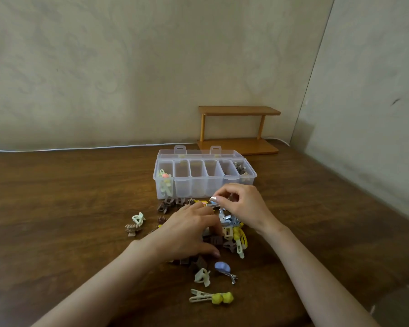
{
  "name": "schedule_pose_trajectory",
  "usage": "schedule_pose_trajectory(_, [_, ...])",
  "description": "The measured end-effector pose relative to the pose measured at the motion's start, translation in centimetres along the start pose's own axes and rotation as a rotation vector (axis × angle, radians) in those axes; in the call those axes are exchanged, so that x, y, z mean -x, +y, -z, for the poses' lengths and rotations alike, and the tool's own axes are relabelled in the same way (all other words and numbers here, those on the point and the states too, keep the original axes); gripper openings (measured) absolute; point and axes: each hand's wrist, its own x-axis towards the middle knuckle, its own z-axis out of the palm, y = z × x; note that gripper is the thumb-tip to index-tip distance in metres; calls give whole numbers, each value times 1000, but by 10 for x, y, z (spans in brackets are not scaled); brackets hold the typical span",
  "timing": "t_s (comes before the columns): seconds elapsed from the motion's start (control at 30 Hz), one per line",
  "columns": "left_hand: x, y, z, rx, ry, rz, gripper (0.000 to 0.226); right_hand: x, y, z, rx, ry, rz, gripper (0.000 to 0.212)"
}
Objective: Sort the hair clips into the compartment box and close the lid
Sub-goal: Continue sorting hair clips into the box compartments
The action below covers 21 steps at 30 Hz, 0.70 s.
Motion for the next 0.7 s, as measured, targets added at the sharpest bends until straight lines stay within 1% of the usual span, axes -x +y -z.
schedule_pose_trajectory(0.07, [-1, 0, -1, -9, 8, -11, 37, 0, 0, 0, 0, 5, -5, 8])
schedule_pose_trajectory(0.13, [-2, 2, 1, 42, 55, -17, 31, 0, 1, 1, 7, 31, -6, 10])
schedule_pose_trajectory(0.2, [-4, 2, 6, 185, 162, 26, 23, -1, 3, 4, 23, 69, -20, 12])
schedule_pose_trajectory(0.27, [-9, 1, 12, 320, 286, 104, 18, -2, 6, 8, 39, 94, -46, 14])
schedule_pose_trajectory(0.37, [-24, -3, 19, 424, 410, 214, 21, -2, 11, 12, 74, 124, -71, 15])
schedule_pose_trajectory(0.5, [-61, -15, 29, 425, 550, 284, 18, -2, 18, 17, 108, 193, -136, 12])
schedule_pose_trajectory(0.7, [-123, -34, 25, 399, 572, 377, 16, -2, 21, 20, 63, 237, -191, 14])
